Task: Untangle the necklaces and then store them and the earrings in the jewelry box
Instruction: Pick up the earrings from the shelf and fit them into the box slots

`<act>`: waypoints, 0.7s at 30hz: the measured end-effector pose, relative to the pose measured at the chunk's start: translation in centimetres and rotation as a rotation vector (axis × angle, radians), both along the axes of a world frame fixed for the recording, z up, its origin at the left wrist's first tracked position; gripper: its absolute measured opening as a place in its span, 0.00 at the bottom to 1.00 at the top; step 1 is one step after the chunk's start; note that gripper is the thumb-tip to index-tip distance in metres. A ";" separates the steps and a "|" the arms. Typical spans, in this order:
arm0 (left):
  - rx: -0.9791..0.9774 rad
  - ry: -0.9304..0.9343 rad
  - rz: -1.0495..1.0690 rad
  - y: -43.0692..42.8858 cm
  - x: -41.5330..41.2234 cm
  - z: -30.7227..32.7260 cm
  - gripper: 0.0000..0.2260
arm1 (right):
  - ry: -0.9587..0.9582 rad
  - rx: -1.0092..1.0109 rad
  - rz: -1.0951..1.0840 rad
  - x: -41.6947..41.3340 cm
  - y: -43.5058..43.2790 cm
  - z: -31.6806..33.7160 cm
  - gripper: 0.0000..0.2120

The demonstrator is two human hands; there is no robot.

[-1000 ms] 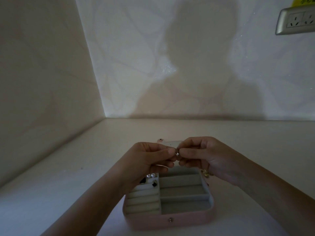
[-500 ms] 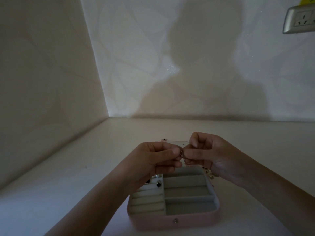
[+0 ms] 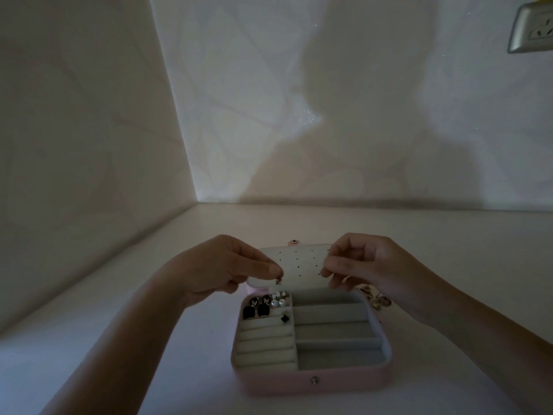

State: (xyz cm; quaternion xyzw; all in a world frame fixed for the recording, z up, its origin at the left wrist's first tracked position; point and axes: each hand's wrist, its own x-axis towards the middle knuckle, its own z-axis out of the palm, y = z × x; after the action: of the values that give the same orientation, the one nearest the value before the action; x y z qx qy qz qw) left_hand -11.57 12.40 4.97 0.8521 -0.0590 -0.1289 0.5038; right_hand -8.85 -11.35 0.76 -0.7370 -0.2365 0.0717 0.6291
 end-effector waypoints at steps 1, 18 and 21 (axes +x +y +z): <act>0.046 0.010 -0.013 0.4 0.0 0.2 0.10 | -0.040 -0.058 -0.027 0.1 0.1 -0.2 0.07; 0.416 0.043 -0.078 1.5 -1.4 -0.1 0.06 | -0.441 -0.462 -0.108 0.4 0.8 -1.6 0.06; 0.484 0.046 -0.070 1.9 -1.2 -0.3 0.05 | -0.450 -0.461 -0.105 0.3 0.7 -1.5 0.07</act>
State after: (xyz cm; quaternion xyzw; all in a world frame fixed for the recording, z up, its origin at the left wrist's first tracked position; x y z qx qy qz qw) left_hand -12.81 14.28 4.66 0.9423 -0.0443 -0.1761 0.2812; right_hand -8.51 -10.63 -0.71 -0.8685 -0.3088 -0.0739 0.3807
